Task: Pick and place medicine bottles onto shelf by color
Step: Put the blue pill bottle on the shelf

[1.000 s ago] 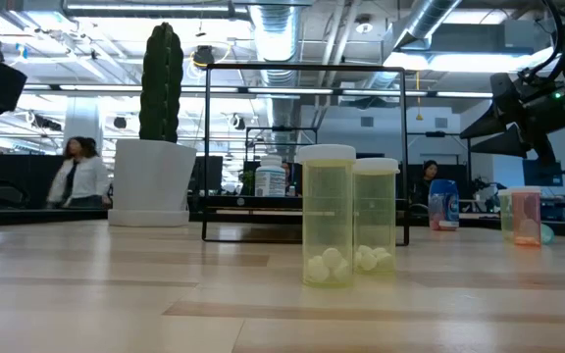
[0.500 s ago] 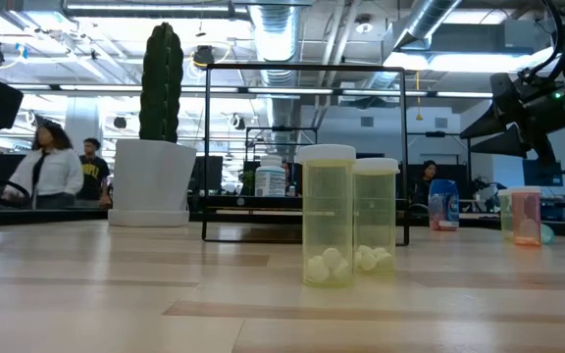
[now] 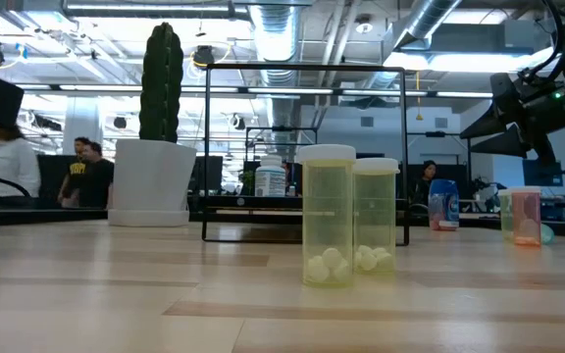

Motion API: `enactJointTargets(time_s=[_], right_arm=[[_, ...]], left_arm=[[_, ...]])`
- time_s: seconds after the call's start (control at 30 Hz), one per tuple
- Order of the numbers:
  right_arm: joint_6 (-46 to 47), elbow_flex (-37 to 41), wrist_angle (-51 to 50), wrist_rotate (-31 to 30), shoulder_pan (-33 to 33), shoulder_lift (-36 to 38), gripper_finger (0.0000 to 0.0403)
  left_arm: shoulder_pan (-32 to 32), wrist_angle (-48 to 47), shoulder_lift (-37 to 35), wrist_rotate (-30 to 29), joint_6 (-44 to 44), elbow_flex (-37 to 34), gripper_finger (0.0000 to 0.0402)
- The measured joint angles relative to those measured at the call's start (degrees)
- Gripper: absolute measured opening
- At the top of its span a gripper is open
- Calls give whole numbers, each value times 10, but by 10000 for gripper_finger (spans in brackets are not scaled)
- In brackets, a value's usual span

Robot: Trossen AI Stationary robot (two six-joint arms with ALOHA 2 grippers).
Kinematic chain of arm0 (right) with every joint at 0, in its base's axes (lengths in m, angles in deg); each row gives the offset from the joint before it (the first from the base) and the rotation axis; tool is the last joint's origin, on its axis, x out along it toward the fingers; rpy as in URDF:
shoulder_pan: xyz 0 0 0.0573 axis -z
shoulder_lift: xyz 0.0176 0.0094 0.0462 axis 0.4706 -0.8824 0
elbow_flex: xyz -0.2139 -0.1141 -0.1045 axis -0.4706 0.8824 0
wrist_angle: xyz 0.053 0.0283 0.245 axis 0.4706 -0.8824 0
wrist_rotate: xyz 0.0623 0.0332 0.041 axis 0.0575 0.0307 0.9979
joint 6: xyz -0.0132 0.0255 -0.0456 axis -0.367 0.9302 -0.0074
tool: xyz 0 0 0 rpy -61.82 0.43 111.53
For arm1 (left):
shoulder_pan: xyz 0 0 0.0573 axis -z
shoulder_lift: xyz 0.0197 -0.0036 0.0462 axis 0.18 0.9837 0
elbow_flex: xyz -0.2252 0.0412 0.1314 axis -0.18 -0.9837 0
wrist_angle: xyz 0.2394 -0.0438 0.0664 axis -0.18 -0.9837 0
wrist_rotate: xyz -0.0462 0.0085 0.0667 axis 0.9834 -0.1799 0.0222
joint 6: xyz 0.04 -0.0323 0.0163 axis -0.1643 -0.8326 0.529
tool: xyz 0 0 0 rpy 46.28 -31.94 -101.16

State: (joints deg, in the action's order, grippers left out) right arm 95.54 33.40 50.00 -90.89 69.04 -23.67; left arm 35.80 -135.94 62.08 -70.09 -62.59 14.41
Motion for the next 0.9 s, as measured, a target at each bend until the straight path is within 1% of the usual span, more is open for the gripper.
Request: enactJointTargets(time_s=[0.17, 0.33, 0.77, 0.9], right_arm=[[0, 0, 0, 0, 0, 0, 210], [0, 0, 0, 0, 0, 0, 210], [0, 0, 0, 0, 0, 0, 210], [0, 0, 0, 0, 0, 0, 210]], left_arm=[[-1, -6, 0, -5, -28, 1, 140], [-2, -11, 0, -8, -30, 1, 137], [-1, -10, 0, -4, -22, 2, 137], [-1, -4, 0, -5, 13, 2, 137]])
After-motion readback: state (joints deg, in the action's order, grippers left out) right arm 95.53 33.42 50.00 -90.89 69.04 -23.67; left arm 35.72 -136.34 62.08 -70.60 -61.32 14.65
